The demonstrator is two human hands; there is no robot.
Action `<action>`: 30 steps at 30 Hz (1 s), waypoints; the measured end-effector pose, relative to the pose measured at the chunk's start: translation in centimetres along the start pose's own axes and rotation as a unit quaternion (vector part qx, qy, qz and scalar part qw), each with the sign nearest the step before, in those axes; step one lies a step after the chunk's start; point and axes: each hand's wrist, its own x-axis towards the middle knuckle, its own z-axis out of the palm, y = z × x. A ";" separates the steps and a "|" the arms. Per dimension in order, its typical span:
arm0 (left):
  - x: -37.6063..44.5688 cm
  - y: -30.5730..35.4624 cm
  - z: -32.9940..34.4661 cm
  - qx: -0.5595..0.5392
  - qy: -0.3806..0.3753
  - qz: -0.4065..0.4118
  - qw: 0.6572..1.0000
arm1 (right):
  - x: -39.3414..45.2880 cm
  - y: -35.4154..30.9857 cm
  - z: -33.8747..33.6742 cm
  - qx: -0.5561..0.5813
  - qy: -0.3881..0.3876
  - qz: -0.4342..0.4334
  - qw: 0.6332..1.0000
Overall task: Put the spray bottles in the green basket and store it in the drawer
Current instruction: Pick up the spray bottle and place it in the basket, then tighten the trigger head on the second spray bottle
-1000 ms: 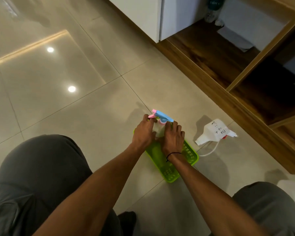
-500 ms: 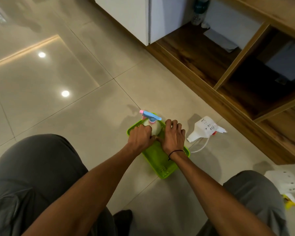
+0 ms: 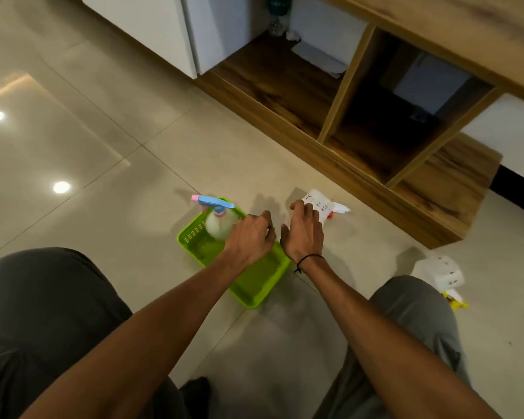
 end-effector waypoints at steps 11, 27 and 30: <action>4.7 2.8 1.7 -0.073 -0.028 0.034 0.996 | 1.4 6.5 0.5 0.223 0.014 0.324 0.919; 11.0 7.4 6.0 -0.022 -0.132 0.045 0.990 | 3.3 9.6 1.6 0.346 -0.051 0.425 0.835; 11.9 7.9 6.3 -0.027 -0.171 0.030 0.984 | 3.5 9.7 1.7 0.384 -0.073 0.429 0.814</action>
